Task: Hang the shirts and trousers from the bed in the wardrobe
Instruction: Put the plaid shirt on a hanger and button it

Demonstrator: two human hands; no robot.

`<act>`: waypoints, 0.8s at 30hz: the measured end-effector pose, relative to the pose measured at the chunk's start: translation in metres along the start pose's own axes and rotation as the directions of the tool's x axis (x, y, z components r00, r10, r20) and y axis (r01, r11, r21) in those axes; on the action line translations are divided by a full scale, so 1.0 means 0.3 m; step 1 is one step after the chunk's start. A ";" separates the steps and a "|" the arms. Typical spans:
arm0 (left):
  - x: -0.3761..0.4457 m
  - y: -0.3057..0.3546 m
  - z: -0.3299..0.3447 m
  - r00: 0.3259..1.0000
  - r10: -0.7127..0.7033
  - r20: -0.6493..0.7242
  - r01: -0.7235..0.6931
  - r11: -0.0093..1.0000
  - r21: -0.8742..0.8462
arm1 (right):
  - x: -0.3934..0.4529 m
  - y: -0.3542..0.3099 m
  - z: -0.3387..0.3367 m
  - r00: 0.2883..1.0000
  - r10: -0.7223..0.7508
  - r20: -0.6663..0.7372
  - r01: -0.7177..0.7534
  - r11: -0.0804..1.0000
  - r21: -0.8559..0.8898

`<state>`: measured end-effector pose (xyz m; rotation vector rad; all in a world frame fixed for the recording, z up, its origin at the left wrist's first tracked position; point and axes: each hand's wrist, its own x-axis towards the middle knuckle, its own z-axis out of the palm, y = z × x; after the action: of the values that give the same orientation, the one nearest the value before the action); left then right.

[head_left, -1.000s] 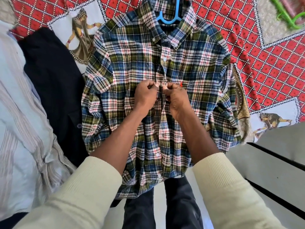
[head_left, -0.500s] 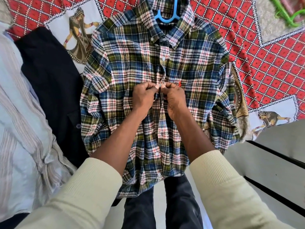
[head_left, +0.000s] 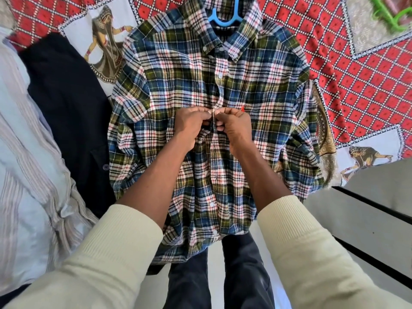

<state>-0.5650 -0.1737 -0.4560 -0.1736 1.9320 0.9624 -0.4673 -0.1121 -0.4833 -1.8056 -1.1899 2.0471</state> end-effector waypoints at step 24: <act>0.051 -0.039 -0.020 0.996 0.001 0.091 -0.010 0.995 0.103 | -0.005 0.012 -0.009 0.938 -0.326 0.120 0.343 0.817 -0.463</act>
<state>-0.5720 -0.1818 -0.4732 -0.0640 1.8943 0.8573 -0.4631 -0.1142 -0.4842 -1.5728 -2.0059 1.6870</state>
